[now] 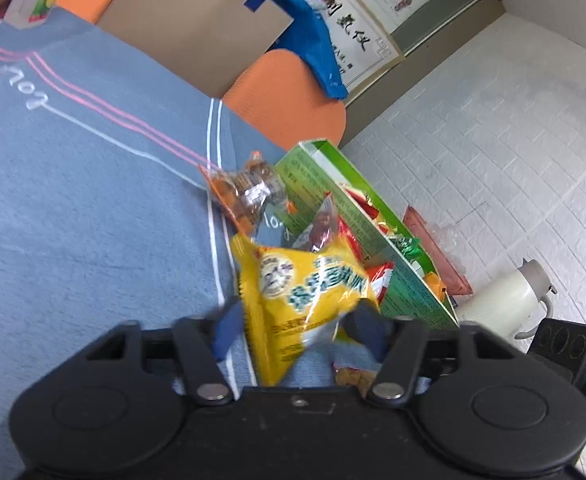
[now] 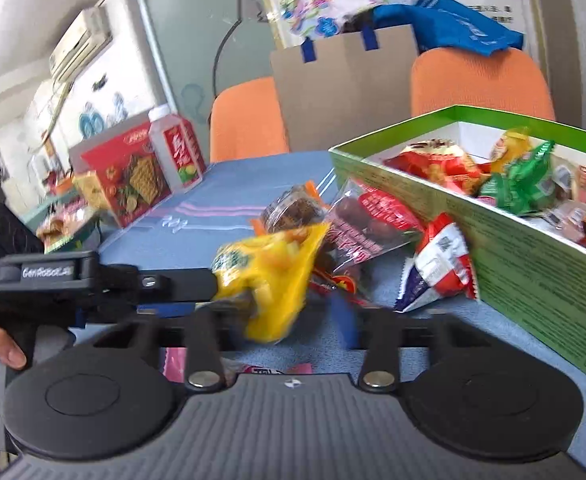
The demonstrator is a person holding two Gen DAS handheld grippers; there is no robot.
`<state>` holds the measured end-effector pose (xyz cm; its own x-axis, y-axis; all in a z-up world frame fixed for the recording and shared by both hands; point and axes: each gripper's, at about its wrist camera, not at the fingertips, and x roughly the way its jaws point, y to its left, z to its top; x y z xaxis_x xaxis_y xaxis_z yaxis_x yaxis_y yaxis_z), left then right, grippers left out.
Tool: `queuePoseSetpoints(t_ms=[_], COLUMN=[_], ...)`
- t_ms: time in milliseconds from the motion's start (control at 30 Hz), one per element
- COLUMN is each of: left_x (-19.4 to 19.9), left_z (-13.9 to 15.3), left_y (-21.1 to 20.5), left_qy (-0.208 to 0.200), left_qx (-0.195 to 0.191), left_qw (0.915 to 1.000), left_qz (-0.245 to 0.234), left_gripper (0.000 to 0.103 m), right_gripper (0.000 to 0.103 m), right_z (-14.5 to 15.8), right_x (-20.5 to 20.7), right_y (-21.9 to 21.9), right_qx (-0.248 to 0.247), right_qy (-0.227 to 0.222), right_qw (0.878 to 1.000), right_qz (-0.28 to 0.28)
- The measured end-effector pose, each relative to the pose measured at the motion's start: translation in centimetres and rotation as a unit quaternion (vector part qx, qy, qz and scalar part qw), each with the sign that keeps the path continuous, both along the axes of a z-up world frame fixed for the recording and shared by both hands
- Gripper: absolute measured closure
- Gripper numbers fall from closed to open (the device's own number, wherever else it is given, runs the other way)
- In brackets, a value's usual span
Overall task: Organize snacks
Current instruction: 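Lift the yellow bag into the green box and open the left tool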
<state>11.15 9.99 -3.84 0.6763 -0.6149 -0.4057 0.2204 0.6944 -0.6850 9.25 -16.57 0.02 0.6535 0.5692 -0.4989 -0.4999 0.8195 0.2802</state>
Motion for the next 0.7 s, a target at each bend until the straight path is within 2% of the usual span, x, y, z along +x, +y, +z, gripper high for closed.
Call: queuePoseSetpoints(t_ms=[67,167,333,433,567,700], left_x=[0.0,-0.6,-1.2,0.0,3.0,6.3], left_z=[-0.1,1.4,5.9,8.1,9.7,10.4], left_y=[-0.5,-1.0,-2.6,-4.0,-6.2,-8.5], left_qy=[0.011,-0.013,-0.077,-0.107,-0.111,-0.113], left_qx=[-0.006,-0.015,-0.014,-0.011,-0.021,-0.012], left_qw=[0.9999,0.9998,0.9969,0.9942,0.9934,0.9931], left_qz=[0.008,0.009,-0.005,-0.011,-0.021,-0.030], left_gripper=[0.050,0.052,0.053,0.053,0.053,0.053], right_gripper=[0.074,0.079,0.080,0.080,0.080,0.080], right_z=[-0.6,0.3,3.9,5.8,7.3,7.5], right_x=[0.2,-1.0,-2.4,-2.0,0.0,3.0], right_y=[0.2,-0.3,-2.1,-3.0,-4.4,-6.2], right_qx=[0.000,0.006,0.030,0.036,0.037,0.043], right_qy=[0.016,-0.010,-0.073,-0.108,-0.132,-0.129], right_qw=[1.000,1.000,0.997,0.993,0.989,0.988], right_qz=[0.005,0.000,-0.012,-0.027,-0.051,-0.072])
